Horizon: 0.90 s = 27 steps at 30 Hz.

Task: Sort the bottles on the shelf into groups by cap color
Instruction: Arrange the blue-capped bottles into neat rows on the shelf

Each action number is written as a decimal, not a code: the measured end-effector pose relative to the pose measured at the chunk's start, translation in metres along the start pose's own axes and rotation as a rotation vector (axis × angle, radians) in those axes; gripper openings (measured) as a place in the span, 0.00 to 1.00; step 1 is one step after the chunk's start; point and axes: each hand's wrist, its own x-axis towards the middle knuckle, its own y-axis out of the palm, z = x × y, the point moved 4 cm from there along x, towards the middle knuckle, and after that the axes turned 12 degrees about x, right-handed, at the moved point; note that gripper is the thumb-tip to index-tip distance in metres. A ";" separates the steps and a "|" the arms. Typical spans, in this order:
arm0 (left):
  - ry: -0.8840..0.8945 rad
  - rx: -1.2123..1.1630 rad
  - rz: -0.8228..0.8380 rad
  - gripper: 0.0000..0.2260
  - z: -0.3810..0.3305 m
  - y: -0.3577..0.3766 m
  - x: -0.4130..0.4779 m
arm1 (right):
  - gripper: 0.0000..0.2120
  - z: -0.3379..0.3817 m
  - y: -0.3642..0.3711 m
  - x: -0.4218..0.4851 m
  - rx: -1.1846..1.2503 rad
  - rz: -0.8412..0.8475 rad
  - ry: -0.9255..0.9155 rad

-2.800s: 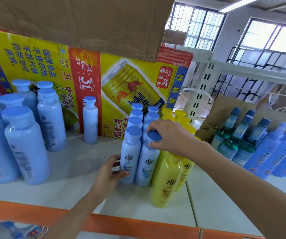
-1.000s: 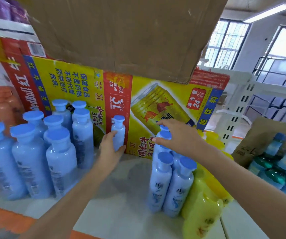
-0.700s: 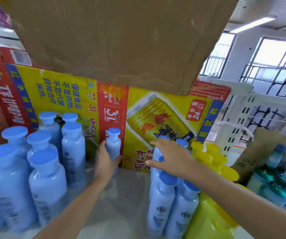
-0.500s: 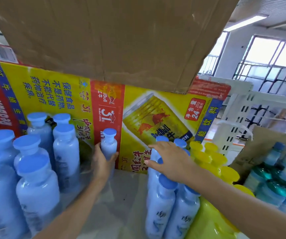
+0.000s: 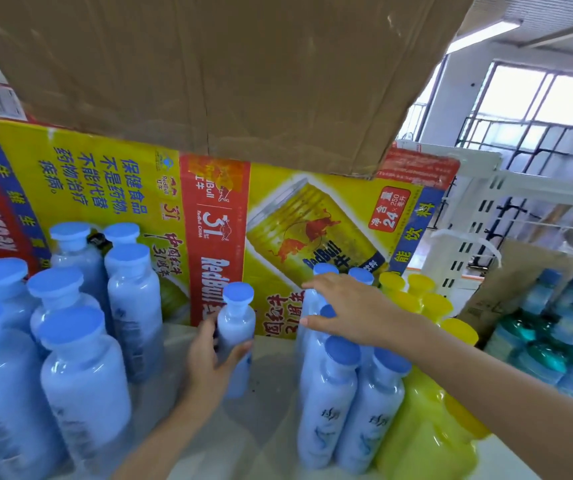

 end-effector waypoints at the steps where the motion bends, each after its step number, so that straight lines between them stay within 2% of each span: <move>1: -0.013 -0.023 0.036 0.22 0.001 -0.001 -0.008 | 0.28 0.001 -0.003 -0.002 0.000 0.013 -0.002; 4: -0.008 -0.065 0.122 0.22 0.002 -0.002 -0.026 | 0.28 0.004 -0.014 -0.008 0.006 -0.018 0.000; 10: 0.049 -0.044 0.236 0.22 -0.009 -0.002 -0.047 | 0.23 0.011 -0.025 -0.035 0.120 -0.228 0.016; 13: 0.076 -0.056 0.292 0.25 -0.019 -0.001 -0.060 | 0.22 0.013 -0.021 -0.053 0.167 -0.247 0.041; 17: 0.113 -0.099 0.399 0.25 -0.028 0.002 -0.077 | 0.21 0.020 -0.014 -0.084 0.048 -0.292 0.052; 20: 0.129 -0.105 0.449 0.25 -0.034 0.006 -0.088 | 0.19 0.024 -0.005 -0.108 0.034 -0.357 0.019; 24: 0.118 -0.126 0.501 0.24 -0.041 0.014 -0.099 | 0.19 0.024 0.008 -0.138 0.134 -0.500 -0.058; 27: 0.099 -0.129 0.535 0.24 -0.048 0.019 -0.105 | 0.20 0.021 0.027 -0.156 0.195 -0.478 -0.060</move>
